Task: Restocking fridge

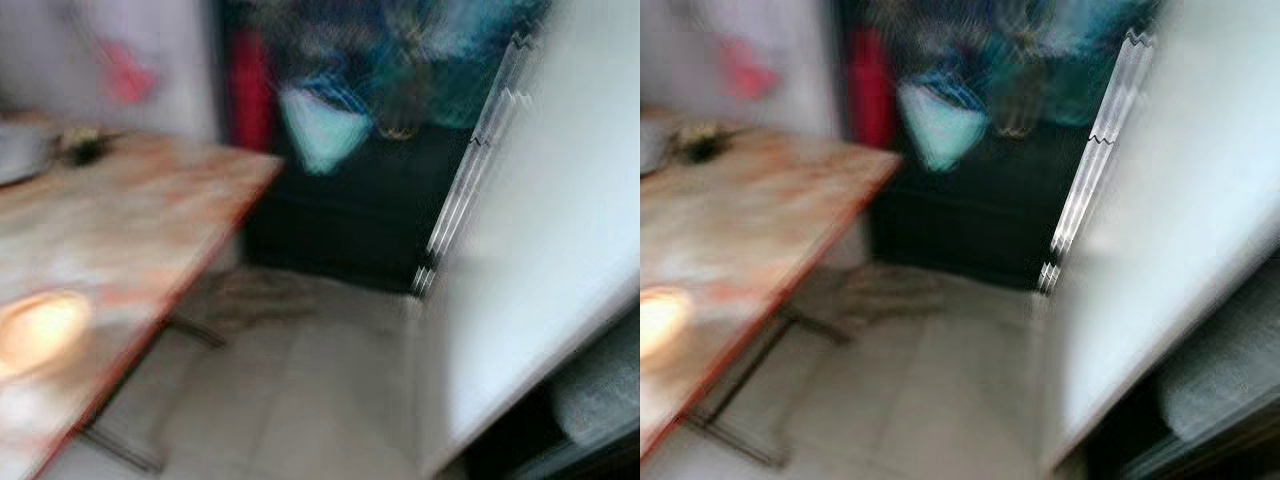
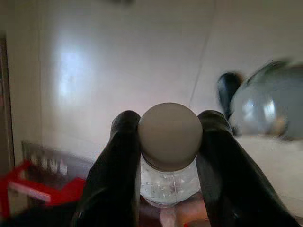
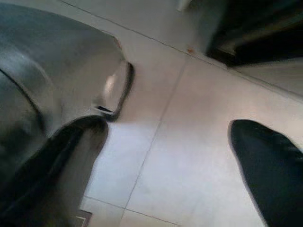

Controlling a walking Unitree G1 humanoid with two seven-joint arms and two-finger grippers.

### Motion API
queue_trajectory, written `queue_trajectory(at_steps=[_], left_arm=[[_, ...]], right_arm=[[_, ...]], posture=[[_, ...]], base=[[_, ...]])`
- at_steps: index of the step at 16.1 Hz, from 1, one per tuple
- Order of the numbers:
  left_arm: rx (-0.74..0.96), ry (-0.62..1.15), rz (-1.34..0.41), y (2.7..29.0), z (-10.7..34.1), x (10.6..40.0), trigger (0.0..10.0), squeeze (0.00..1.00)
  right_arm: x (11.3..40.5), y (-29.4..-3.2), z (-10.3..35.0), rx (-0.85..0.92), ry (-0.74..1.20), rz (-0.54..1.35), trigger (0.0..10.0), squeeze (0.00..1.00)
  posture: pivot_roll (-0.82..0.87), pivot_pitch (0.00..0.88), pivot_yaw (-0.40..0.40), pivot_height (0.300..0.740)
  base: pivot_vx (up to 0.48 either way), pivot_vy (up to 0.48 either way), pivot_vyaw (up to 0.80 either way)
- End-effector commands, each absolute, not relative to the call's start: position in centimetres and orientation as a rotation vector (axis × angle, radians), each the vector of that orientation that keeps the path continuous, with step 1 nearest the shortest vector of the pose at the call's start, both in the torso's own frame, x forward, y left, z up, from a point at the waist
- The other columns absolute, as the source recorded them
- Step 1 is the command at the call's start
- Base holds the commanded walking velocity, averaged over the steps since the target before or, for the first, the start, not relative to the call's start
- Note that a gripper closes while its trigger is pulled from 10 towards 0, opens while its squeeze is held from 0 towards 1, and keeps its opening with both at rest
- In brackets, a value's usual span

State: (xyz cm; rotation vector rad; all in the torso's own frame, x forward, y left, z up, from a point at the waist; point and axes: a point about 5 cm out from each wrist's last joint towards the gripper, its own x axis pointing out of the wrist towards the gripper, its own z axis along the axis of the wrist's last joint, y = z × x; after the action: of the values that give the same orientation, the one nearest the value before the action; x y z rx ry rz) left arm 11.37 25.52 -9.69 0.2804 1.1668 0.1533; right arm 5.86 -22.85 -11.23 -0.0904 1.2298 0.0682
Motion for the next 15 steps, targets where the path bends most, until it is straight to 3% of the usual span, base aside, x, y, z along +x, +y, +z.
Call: queue_trajectory(at_steps=[1,15], left_arm=[[0.277,1.177,0.136,25.06,-9.87,11.2,10.0,0.0],[0.266,1.164,0.146,25.0,-9.86,11.28,10.0,0.0]], right_arm=[[5.37,-22.84,-11.31,-0.088,1.245,0.071,10.0,0.0],[5.2,-22.86,-11.34,-0.092,1.257,0.075,10.0,0.0]], posture=[[0.1,0.0,-0.017,0.74],[0.08,0.0,-0.009,0.74]], base=[[0.0,0.0,-0.77],[0.0,0.0,-0.77]])
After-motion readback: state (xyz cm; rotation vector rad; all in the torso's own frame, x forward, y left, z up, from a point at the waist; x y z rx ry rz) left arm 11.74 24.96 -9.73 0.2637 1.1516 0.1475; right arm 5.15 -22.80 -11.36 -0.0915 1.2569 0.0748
